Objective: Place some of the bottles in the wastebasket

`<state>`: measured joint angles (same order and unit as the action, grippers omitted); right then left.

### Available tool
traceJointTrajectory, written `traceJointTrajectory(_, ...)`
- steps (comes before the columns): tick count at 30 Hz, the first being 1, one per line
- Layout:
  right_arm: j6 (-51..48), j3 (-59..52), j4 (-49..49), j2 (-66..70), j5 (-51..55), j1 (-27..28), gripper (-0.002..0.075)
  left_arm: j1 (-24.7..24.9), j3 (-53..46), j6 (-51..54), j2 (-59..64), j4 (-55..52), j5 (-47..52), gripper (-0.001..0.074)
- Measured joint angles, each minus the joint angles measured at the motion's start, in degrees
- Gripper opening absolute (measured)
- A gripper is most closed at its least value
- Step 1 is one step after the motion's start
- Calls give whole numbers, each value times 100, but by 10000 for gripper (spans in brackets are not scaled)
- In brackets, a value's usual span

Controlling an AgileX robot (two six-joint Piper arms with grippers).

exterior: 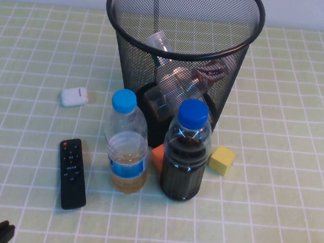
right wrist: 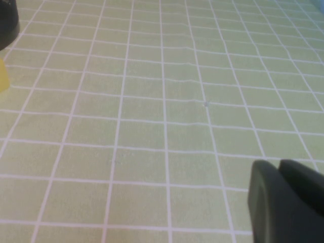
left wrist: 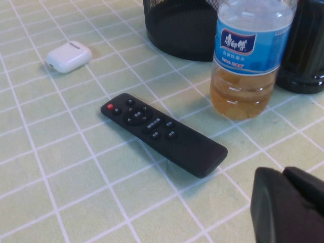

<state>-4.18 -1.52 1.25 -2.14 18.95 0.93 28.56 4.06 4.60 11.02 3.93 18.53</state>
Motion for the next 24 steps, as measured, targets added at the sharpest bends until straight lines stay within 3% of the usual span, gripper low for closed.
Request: traceJointTrajectory(24, 0, 0, 0, 0, 0, 0, 0, 0, 0, 0, 0, -53, -27, -4)
